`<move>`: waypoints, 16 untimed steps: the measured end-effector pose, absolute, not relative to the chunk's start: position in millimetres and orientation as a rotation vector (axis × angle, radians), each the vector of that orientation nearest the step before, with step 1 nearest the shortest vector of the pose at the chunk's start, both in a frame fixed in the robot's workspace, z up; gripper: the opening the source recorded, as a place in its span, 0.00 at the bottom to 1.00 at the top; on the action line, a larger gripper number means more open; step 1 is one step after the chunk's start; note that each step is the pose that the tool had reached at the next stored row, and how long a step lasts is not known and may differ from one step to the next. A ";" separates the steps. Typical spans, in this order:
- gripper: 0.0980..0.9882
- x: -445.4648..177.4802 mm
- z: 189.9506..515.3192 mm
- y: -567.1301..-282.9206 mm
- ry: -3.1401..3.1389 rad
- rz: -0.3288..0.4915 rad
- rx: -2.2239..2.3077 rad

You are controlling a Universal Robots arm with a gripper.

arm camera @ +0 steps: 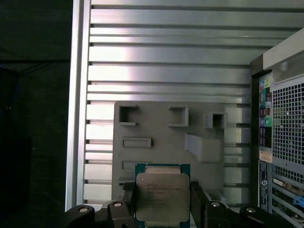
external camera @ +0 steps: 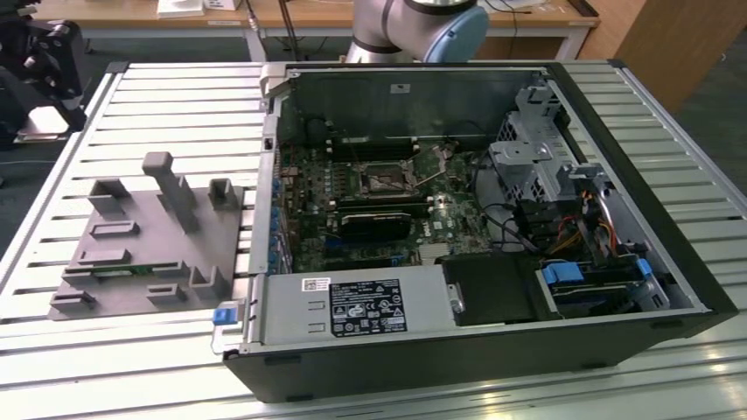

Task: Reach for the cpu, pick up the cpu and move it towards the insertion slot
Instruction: 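Pick up the cpu and move it towards the insertion slot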

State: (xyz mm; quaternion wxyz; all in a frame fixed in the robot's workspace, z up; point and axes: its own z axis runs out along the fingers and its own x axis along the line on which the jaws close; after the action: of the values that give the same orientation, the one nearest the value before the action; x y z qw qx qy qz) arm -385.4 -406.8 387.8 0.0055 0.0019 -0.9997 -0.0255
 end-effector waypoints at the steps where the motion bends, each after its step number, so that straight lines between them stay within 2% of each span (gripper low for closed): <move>1: 0.50 -384.0 387.8 -406.8 -3.130 -0.080 0.006; 16: 0.50 -365.9 387.8 -406.8 -3.131 -0.080 0.006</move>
State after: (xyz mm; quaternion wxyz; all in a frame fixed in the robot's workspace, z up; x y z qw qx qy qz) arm -365.9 -406.8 387.8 0.0050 0.0019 -0.9997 -0.0254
